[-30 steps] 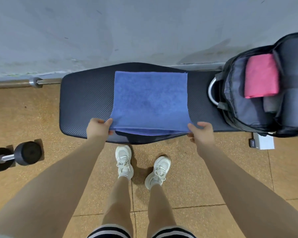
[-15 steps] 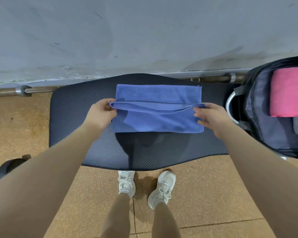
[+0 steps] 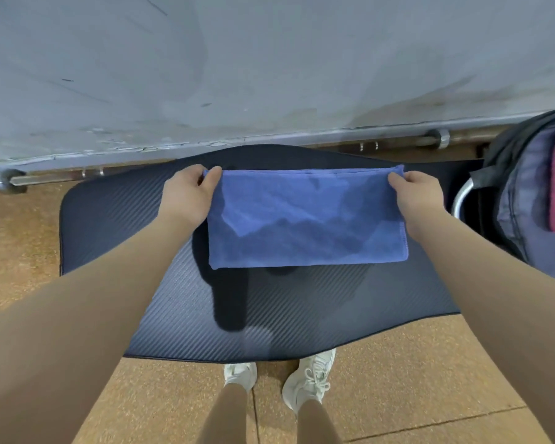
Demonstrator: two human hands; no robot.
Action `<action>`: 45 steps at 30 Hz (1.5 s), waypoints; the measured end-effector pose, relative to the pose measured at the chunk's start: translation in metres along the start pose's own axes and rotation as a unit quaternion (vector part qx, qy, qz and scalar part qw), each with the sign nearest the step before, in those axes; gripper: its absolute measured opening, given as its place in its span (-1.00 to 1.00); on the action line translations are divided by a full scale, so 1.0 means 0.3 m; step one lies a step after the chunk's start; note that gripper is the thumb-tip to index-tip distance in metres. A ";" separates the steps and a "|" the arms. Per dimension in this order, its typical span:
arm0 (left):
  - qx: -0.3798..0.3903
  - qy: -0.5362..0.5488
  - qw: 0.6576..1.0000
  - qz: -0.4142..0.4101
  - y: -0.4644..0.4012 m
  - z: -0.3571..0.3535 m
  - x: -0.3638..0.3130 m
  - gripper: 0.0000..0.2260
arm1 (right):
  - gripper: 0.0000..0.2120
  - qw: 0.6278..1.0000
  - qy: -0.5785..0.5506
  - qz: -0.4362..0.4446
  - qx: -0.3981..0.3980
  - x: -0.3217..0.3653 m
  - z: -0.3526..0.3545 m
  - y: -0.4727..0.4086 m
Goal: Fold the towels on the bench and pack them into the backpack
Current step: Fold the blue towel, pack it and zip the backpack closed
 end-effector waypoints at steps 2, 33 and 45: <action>-0.017 -0.035 0.999 -0.001 -0.031 -0.009 0.003 -0.62 | -0.68 0.999 0.045 0.016 -0.008 0.003 -0.005 -0.020; 0.090 -0.319 0.916 -0.225 0.187 -0.281 -0.058 -0.03 | -0.40 0.932 0.306 0.185 0.059 -0.064 -0.035 0.111; 0.053 -0.308 0.907 -0.284 0.269 -0.473 -0.276 -0.36 | -0.78 0.984 -0.082 -0.093 0.127 -0.163 0.010 0.120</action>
Point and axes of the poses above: each hand's wrist, its own y-axis away from the middle knuckle, its own z-axis out of the back of the hand, x = y × z, the point moved 6 cm from there along -y, towards the middle knuckle, and after that the axes turned 2 degrees about z, right-handed, at the moved point
